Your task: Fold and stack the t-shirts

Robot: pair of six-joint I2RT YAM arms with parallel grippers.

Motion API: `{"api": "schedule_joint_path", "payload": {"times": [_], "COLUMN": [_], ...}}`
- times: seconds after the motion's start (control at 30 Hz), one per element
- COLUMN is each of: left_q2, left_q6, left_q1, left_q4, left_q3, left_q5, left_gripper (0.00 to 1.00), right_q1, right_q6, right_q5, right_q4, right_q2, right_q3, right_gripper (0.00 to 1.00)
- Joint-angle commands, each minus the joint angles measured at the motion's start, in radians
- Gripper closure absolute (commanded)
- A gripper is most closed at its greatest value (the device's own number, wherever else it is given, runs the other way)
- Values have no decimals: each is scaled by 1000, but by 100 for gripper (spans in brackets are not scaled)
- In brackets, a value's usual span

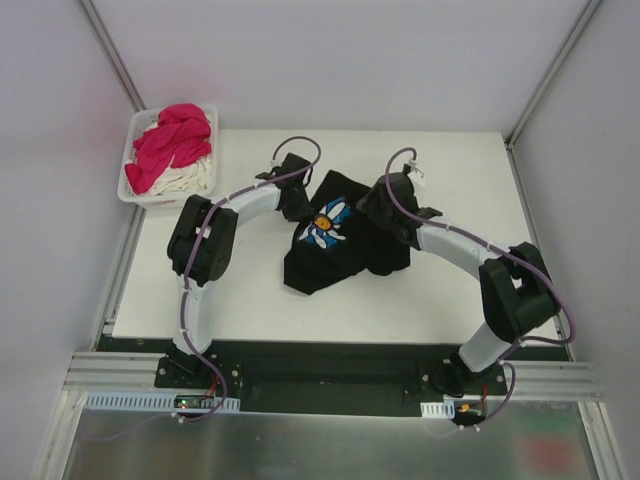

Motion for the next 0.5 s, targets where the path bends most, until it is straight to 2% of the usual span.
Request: {"api": "schedule_joint_path", "payload": {"times": [0.0, 0.03, 0.2, 0.23, 0.3, 0.33, 0.43, 0.47], "left_q2": [-54, -92, -284, -381, -489, -590, -710, -724], "left_q6": [-87, -125, -236, -302, -415, -441, -547, -579], "left_q1": [-5, -7, -41, -48, -77, -118, -207, -220], "left_q4": [4, 4, 2, -19, -67, -111, -241, -348], "left_q3": [-128, -182, -397, -484, -564, -619, -615, -600], "left_q5": [-73, -85, -200, -211, -266, -292, -391, -412], "left_gripper": [100, 100, 100, 100, 100, 100, 100, 100], "right_q1": [-39, -66, -117, -125, -131, -133, -127, -125], "right_q6": [-82, -96, -220, -232, -286, -298, -317, -321], "right_q5": [-8, -57, -210, -236, -366, -397, -508, -523], "right_q4": [50, 49, -19, -34, -43, -78, -123, -159], "right_q2": [37, 49, 165, 208, 253, 303, 354, 369], "right_q3": [124, 140, 299, 363, 437, 535, 652, 716], "right_gripper": [53, 63, 92, 99, 99, 99, 99, 99]}}
